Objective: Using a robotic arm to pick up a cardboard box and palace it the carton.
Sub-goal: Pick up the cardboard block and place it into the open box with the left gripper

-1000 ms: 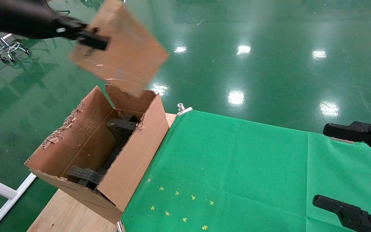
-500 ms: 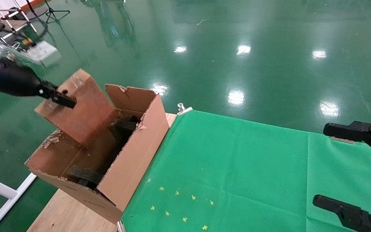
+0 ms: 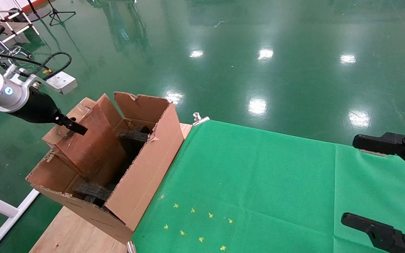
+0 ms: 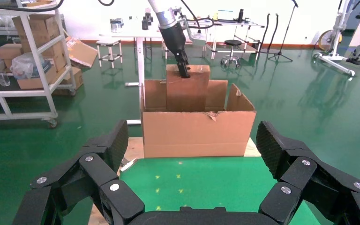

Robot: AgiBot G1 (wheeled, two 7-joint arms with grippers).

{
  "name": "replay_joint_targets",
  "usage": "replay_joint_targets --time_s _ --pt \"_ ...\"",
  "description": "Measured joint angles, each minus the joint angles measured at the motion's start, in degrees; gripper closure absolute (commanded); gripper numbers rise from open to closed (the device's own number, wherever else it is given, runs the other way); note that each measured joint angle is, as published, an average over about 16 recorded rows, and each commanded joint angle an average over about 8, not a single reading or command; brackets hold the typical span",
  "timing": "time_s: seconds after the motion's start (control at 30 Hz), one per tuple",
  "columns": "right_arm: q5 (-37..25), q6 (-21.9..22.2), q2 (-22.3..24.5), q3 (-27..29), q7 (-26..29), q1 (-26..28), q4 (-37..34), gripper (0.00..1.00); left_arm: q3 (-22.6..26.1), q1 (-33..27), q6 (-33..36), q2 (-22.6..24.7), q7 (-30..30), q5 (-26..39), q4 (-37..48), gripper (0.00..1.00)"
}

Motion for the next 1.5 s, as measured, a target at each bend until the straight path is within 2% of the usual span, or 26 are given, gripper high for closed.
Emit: replay_joint_targets --time_s 0.63,1.13,1.17,1.4,1.5 --pt "0.0 0.0 0.0 0.0 0.0 0.0 0.0 0.00 -1.5 7.7 -9.0 4.8 1.8 -2.7 12.9 1.00" --pt "0.0 0.0 0.0 0.0 0.0 0.0 0.0 0.00 -2.1 13.3 -18.4 7.2 2.4 -3.8 17.4 0.99" --pt "0.0 0.0 0.0 0.0 0.0 0.0 0.0 0.00 -2.2 13.7 -19.2 7.3 2.4 -3.8 17.5 0.89" --pt "0.0 0.0 0.0 0.0 0.0 0.0 0.0 0.00 -2.4 15.6 -23.7 8.1 2.4 -4.1 17.8 0.03" --pt "0.0 0.0 0.0 0.0 0.0 0.0 0.0 0.00 -2.5 16.0 -24.6 8.3 2.5 -4.2 17.8 0.00"
